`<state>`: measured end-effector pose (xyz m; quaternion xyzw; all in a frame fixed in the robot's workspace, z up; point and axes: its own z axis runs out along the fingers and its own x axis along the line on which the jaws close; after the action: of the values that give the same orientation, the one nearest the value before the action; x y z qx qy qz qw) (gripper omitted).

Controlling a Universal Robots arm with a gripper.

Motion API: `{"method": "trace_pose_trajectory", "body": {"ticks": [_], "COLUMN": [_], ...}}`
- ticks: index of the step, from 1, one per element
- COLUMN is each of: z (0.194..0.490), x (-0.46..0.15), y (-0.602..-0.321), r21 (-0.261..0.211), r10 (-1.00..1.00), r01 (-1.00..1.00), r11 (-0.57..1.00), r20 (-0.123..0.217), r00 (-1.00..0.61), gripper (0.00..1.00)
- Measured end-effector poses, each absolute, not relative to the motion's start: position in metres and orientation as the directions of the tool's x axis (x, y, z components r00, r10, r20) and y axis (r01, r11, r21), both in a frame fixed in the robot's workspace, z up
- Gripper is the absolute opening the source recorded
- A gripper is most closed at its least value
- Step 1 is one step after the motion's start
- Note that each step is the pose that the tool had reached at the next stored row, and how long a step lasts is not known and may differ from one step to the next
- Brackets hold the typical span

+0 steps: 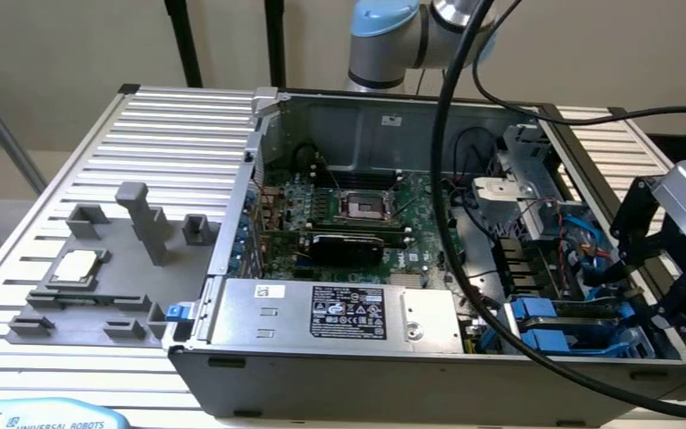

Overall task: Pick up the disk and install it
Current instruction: 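Insert the first disk wire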

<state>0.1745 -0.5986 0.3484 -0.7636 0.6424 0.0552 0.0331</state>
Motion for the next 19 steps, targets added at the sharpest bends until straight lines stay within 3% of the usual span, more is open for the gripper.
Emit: {"method": "trace_pose_trajectory", "body": {"ticks": [1,4,6,8,9,12,14,19], "z": [0.3485,0.3485,0.3485,0.3485,0.3485,0.3485,0.3485,0.3485], "x": [0.1745,0.1745,0.1745,0.1745,0.1745,0.1745,0.1745,0.1745], "y": [-0.5987,-0.5990,-0.5991,-0.5993,-0.5995,-0.5999,-0.6002,-0.6004], "r21": [0.020,0.018,0.017,0.017,0.016,0.015,0.015,0.015], "r10": [-0.977,-0.976,-0.975,-0.974,-0.974,-0.973,-0.973,-0.972], "r01": [-0.985,-0.984,-0.984,-0.984,-0.984,-0.984,-0.984,-0.984], "r11": [-0.173,-0.175,-0.176,-0.176,-0.176,-0.177,-0.177,-0.178], "r20": [-0.130,-0.137,-0.143,-0.147,-0.149,-0.153,-0.155,-0.158], "r00": [0.169,0.171,0.172,0.172,0.172,0.172,0.173,0.173], "gripper": [0.48,0.48,0.39,0.39,0.32,0.30,0.17,0.17]}}
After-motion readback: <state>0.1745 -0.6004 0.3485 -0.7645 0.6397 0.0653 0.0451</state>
